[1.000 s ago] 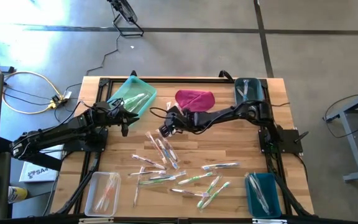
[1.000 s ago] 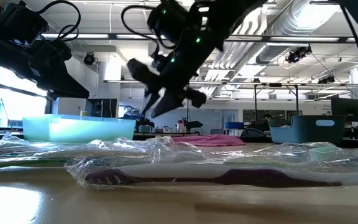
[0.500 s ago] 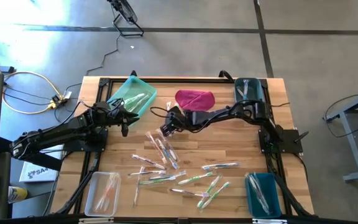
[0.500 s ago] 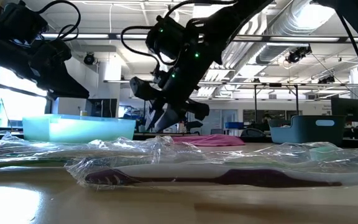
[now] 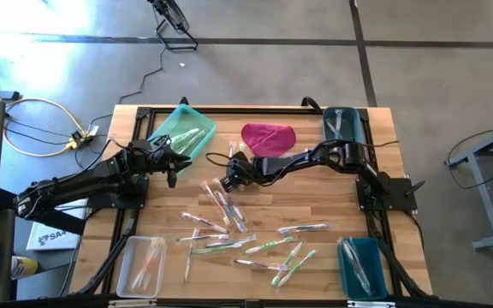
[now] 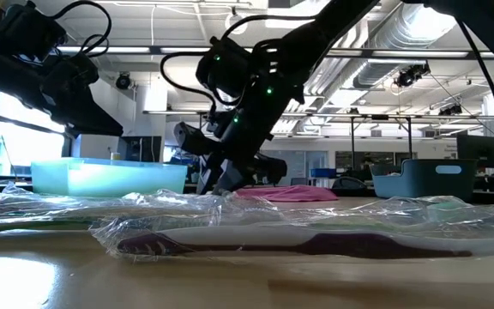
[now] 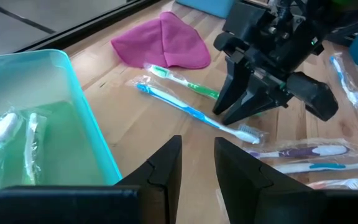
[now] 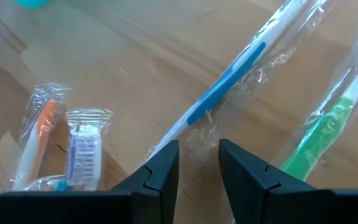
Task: Pick & Place Toothbrushes
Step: Put the blue toothbrush to the light blue bin
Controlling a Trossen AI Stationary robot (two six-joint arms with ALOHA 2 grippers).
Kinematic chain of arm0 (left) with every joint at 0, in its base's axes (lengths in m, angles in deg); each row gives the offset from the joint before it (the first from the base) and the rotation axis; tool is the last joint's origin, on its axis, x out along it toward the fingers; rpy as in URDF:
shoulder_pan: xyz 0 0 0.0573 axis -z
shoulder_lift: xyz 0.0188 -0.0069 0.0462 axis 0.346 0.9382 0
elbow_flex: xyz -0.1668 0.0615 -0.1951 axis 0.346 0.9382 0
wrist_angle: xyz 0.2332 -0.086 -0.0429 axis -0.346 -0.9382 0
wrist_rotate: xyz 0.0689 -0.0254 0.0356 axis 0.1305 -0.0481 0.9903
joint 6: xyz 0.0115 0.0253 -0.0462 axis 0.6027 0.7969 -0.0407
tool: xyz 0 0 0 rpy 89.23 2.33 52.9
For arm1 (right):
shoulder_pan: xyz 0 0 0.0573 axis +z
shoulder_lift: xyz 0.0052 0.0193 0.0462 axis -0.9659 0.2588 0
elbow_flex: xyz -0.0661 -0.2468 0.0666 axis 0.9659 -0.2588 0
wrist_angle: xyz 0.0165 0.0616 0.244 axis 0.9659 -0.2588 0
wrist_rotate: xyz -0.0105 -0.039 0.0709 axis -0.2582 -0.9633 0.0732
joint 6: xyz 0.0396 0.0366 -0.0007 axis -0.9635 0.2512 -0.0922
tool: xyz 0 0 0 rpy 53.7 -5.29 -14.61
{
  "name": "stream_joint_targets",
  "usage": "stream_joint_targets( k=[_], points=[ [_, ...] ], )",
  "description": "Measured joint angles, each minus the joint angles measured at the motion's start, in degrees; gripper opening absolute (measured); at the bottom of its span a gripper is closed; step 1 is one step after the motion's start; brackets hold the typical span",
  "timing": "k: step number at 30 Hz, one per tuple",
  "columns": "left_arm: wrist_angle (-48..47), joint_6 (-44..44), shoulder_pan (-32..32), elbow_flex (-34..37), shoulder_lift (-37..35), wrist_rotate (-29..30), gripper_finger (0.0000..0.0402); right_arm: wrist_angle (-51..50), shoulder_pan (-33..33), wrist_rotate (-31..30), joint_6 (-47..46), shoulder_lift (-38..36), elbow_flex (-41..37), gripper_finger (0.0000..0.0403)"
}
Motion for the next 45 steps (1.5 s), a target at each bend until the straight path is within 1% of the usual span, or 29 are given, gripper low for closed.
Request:
stream_joint_targets(
  k=[5, 15, 22, 26, 30, 37, 42, 45],
  points=[
    [0.0, 0.0, 0.0, 0.0, 0.0, 0.0, 0.0093, 0.8, 0.0, 0.1, 0.5, 0.1, -0.1, 0.0093],
    [0.0, 0.0, 0.0, 0.0, 0.0, 0.0, 0.0093, 1.1, -0.1, 0.1, 2.9, 0.2, -0.1, 0.0009],
    [0.0, 0.0, 0.0, 0.0, 0.0, -0.1, 0.0093, -0.7, 0.0, 1.0, 4.9, -0.6, -0.1, 0.0002],
    [0.0, 0.0, 0.0, 0.0, 0.0, -0.3, 0.0093, -1.5, 0.5, 1.8, 6.5, -2.7, -0.2, 0.0002],
    [-0.1, 0.1, 0.0, 0.0, 0.0, -0.2, 0.0093, -5.0, 0.9, 1.4, 8.2, -5.6, -0.2, 0.0002],
    [-0.5, 0.7, 0.0, 0.0, 0.0, -0.2, 0.0093, -13.9, 2.6, -1.6, 10.4, -11.3, -0.1, 0.0002],
    [-0.4, 1.5, 0.0, 0.0, 0.0, 0.0, 0.0093, -24.5, 3.6, -1.4, 10.9, -14.8, -0.1, 0.0002],
    [-0.4, 1.5, 0.0, 0.0, 0.0, 0.0, 0.0093, -31.6, 3.7, -1.2, 9.7, -15.1, -0.1, 0.0002]
  ],
)
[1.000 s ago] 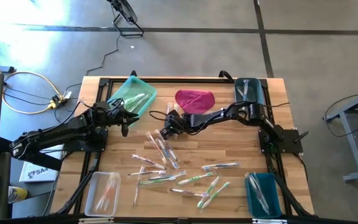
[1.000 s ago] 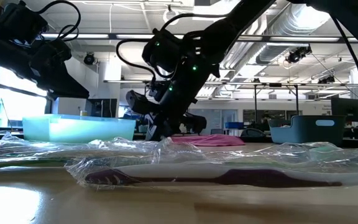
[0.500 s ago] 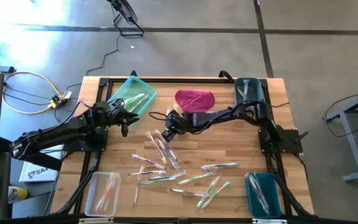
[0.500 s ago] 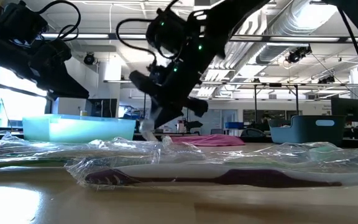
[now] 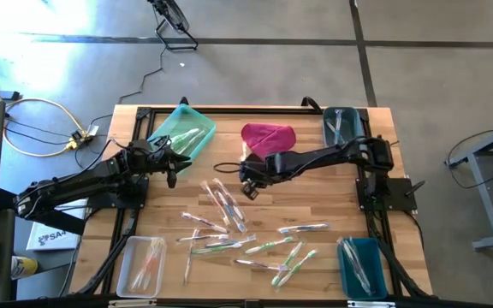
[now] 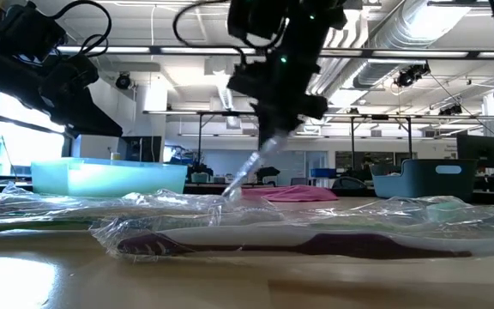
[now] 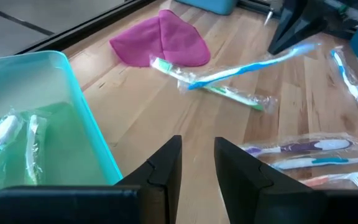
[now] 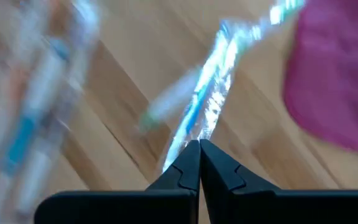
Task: Pick & Place Toothbrushes
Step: Put the blue toothbrush to the light blue bin
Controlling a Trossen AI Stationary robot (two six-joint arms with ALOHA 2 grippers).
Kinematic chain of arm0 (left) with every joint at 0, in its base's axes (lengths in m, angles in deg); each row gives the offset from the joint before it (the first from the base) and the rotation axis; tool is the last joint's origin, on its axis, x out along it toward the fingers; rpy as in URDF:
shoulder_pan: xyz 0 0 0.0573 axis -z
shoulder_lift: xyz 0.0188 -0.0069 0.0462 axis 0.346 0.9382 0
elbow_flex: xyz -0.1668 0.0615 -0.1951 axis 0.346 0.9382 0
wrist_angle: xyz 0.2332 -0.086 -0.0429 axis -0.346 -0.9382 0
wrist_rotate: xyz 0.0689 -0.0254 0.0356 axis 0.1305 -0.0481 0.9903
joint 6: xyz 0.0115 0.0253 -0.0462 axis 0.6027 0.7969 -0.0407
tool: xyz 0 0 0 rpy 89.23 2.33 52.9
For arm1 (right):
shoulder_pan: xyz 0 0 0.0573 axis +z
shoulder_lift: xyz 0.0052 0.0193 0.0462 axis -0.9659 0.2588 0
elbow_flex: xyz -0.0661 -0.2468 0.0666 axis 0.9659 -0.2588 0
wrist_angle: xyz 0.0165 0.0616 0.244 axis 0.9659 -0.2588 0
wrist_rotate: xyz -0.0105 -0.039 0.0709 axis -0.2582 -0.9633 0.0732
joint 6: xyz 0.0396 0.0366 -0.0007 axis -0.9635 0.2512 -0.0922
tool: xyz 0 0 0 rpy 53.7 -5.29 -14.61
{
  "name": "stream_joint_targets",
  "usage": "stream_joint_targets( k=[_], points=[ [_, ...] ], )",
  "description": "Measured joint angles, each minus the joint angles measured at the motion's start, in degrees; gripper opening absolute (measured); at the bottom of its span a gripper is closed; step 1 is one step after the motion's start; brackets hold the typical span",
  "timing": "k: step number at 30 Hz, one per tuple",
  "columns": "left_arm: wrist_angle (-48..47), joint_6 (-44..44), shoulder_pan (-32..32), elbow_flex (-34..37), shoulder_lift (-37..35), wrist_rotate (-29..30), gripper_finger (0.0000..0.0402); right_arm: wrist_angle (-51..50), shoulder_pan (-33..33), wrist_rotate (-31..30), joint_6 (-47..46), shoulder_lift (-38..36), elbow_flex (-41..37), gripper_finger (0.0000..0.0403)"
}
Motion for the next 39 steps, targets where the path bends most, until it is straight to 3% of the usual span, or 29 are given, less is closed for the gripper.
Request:
stream_joint_targets(
  k=[7, 17, 22, 26, 34, 39],
  points=[
    [0.0, 0.0, 0.0, 0.0, 0.0, 0.0, 0.0093, -11.6, 0.0, 0.5, -3.7, 1.0, 0.0, 0.0002],
    [0.0, 0.0, 0.0, 0.0, 0.0, -0.2, 0.0093, -11.3, -0.1, 7.0, -1.7, 1.0, 0.0, 0.0002],
    [0.0, 0.0, 0.0, 0.0, 0.0, -0.2, 0.0093, -10.5, -0.1, 3.9, 2.4, 1.0, 0.0, 0.0009],
    [0.0, 0.0, 0.0, 0.0, 0.0, -0.2, 0.0093, -9.7, -0.1, 4.1, 6.1, 1.0, 0.0, 0.0034],
    [0.0, -0.1, 0.0, 0.0, 0.0, -0.1, 0.0093, -5.9, -0.6, 3.7, 11.1, 1.0, 0.0, 0.0122],
    [0.0, -0.1, 0.0, 0.0, 0.0, -0.1, 0.0093, -1.2, -1.3, 4.6, 16.5, 1.0, 0.0, 0.0142]
  ],
)
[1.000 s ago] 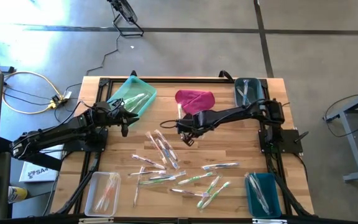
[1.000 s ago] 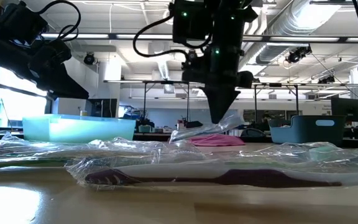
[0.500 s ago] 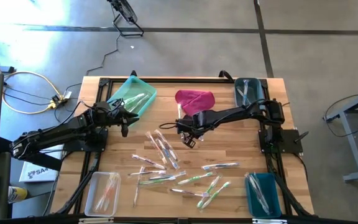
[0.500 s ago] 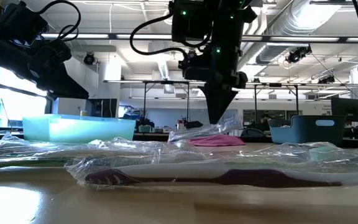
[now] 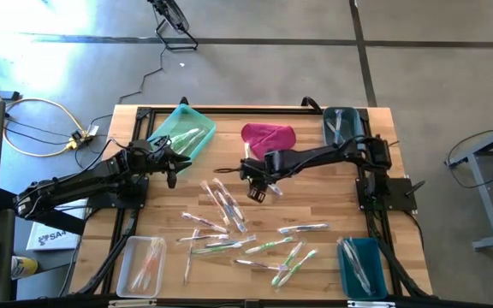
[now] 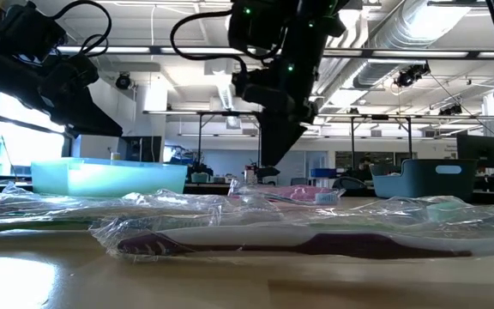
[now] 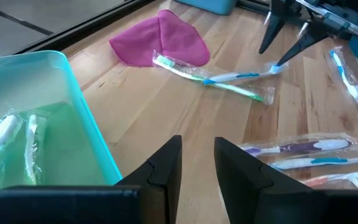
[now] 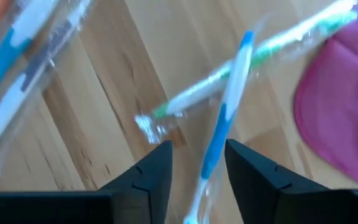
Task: Pick & Place Toothbrushes
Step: Put the blue toothbrush to the light blue bin
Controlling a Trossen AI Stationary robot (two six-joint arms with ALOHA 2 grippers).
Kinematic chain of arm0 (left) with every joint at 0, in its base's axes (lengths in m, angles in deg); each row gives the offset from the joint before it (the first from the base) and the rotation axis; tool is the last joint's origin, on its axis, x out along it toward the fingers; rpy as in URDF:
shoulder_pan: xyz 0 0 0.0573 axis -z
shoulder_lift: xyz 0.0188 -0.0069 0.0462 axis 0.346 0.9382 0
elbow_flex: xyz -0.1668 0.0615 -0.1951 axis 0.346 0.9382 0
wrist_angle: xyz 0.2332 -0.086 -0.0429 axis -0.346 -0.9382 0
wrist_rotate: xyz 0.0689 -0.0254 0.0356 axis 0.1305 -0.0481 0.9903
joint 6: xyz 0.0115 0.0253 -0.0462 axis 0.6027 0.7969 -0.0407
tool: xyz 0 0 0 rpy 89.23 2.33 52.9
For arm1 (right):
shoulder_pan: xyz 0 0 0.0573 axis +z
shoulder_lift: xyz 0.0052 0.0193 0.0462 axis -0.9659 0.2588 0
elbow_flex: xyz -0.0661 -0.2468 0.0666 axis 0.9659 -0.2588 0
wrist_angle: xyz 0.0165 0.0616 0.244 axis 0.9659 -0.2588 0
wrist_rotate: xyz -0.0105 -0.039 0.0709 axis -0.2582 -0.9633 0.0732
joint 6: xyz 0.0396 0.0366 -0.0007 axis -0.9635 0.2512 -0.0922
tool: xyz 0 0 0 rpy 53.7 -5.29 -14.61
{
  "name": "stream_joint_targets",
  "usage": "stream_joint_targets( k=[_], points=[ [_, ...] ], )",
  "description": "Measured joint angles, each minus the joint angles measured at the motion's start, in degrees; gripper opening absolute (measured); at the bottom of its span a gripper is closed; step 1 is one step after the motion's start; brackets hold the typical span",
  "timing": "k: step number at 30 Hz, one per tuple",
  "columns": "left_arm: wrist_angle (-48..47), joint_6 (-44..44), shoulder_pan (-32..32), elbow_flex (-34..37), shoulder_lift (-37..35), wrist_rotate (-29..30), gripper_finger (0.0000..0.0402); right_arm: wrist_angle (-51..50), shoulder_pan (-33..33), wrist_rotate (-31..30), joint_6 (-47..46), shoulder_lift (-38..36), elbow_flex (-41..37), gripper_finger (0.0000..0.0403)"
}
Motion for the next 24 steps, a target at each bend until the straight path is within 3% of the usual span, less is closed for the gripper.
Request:
stream_joint_targets(
  k=[7, 16, 24],
  points=[
    [0.0, 0.0, 0.0, 0.0, 0.0, 0.0, 0.0093, 4.5, -3.3, 0.2, 0.8, 0.0, -3.3, 0.0139],
    [0.0, 0.0, 0.0, 0.0, 0.0, 0.2, 0.0093, 14.2, -6.1, 7.7, -3.3, 0.1, -11.2, 0.0139],
    [0.0, 0.0, 0.0, 0.0, 0.0, 0.2, 0.0093, 14.8, -6.0, 7.4, -2.0, 0.1, -12.1, 0.0139]
  ],
)
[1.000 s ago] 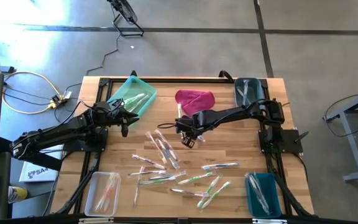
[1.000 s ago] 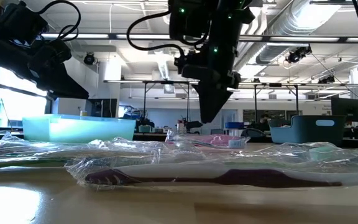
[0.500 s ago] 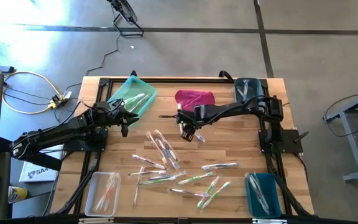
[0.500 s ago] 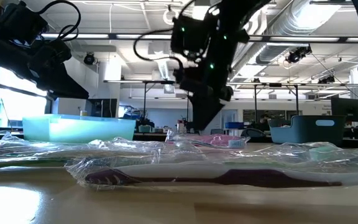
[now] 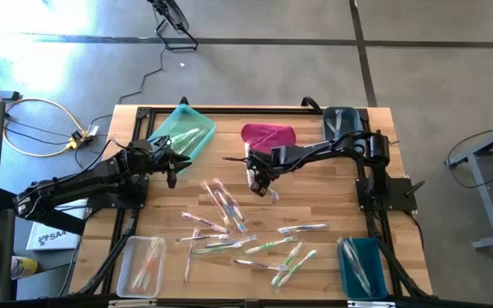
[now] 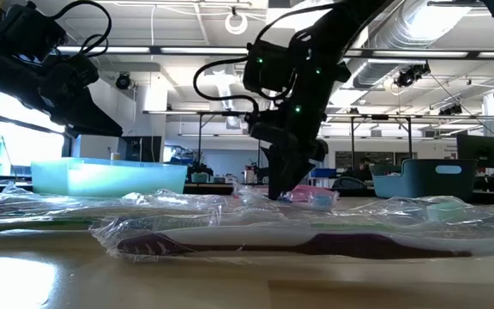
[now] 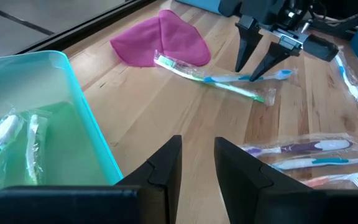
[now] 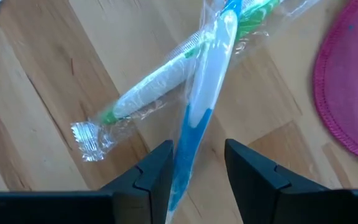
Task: Pick & Place Toothbrushes
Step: Put the blue toothbrush to the light blue bin
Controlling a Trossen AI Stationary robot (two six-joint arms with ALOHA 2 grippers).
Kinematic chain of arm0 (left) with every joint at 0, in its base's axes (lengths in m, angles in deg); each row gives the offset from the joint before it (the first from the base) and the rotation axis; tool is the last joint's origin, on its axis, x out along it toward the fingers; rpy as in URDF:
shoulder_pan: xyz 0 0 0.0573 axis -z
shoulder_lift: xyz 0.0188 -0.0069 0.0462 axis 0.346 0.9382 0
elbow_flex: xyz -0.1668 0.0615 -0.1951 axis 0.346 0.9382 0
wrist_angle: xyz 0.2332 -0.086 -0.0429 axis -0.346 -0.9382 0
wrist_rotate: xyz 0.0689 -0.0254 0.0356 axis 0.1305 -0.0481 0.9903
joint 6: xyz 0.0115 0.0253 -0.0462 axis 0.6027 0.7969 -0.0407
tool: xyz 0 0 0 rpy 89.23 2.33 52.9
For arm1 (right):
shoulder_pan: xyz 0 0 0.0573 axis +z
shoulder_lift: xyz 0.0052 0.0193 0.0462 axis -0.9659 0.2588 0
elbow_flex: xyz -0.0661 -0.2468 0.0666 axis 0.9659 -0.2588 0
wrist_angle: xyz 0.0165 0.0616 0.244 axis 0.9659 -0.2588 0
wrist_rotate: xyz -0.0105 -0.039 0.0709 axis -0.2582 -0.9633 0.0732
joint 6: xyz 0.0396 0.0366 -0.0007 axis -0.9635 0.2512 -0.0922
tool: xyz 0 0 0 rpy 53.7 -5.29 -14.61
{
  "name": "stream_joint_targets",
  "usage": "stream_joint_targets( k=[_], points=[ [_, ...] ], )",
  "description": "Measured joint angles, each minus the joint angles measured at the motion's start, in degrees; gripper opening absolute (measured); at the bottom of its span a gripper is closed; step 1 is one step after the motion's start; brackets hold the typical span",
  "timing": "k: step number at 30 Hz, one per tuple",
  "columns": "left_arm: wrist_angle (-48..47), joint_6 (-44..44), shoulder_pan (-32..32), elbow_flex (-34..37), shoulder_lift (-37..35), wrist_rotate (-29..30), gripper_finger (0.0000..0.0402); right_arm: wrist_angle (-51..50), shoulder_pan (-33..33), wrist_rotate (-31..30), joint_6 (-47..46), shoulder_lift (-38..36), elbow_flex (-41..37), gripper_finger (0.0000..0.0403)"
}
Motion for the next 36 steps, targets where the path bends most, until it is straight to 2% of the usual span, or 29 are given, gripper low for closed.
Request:
stream_joint_targets(
  k=[10, 20, 27, 32, 36],
  points=[
    [0.0, 0.0, 0.0, 0.0, 0.0, -0.1, 0.0093, 1.6, 0.5, -0.7, 0.0, 2.2, 0.1, 0.0131],
    [0.0, 0.0, 0.0, 0.0, 0.0, -0.2, 0.0093, 1.6, 0.6, -0.8, 0.1, 2.1, 0.1, 0.0023],
    [0.0, 0.0, 0.0, 0.0, 0.0, -0.2, 0.0093, 2.1, 0.7, -0.2, -0.2, 2.1, 0.1, 0.0034],
    [0.0, 0.0, 0.0, 0.0, 0.0, -0.2, 0.0093, 1.9, 0.8, -0.2, -0.2, 2.1, 0.1, 0.0013],
    [0.0, 0.0, 0.0, 0.0, 0.0, -0.1, 0.0093, 1.9, 0.8, -0.2, -0.4, 2.1, 0.1, 0.0021]
  ],
)
